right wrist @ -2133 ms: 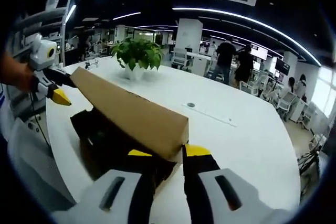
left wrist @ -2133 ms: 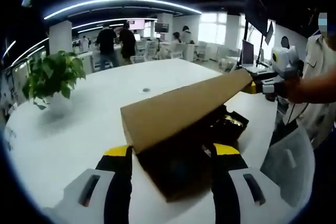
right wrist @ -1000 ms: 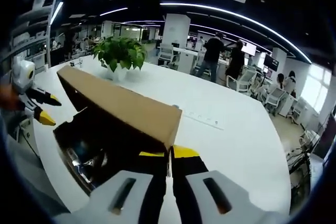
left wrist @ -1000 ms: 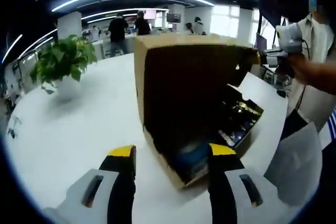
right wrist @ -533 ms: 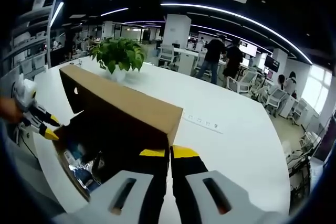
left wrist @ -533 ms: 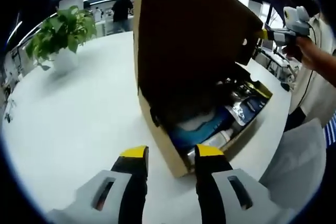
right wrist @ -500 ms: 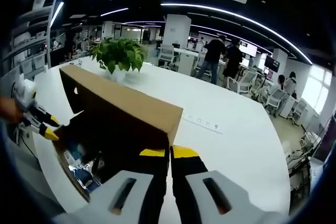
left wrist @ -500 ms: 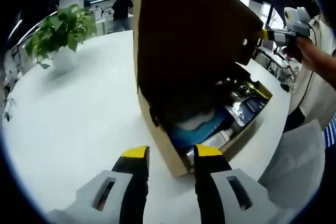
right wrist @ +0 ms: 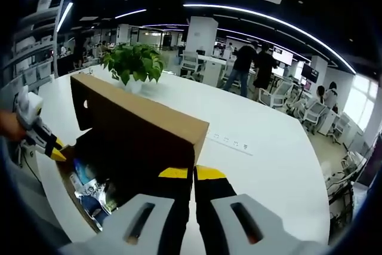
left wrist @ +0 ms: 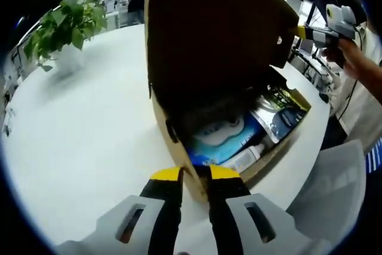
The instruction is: Operate the shoe box by opening the lid, removing the specified soft item, and placing it in the target area until the item is outside and the box remains undamaged.
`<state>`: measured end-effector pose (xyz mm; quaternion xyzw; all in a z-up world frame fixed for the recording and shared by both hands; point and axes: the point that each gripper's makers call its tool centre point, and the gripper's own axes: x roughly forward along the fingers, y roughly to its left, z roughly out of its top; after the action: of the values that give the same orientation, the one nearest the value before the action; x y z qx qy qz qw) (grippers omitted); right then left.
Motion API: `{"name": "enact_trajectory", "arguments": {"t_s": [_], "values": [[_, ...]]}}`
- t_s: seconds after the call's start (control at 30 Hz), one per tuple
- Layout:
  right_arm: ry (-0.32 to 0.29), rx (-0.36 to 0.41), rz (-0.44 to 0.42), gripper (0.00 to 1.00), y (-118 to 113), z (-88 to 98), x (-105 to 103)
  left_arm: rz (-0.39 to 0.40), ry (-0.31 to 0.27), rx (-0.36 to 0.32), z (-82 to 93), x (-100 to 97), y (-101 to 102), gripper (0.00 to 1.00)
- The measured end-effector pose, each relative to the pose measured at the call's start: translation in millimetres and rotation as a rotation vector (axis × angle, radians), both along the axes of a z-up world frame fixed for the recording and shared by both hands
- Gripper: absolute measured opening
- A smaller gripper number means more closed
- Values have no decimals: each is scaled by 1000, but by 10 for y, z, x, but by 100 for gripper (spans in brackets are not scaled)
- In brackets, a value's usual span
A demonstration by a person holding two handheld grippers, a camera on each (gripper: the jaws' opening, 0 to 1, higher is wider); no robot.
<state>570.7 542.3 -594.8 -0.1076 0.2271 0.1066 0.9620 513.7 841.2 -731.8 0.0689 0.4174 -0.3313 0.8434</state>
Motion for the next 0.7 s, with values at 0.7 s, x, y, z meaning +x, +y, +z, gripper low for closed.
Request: {"name": "enact_trajectory", "arguments": {"t_s": [0.7], "values": [[17,-25,19,0,-82,-68,432,1,2,5,1,5,8,12]]}}
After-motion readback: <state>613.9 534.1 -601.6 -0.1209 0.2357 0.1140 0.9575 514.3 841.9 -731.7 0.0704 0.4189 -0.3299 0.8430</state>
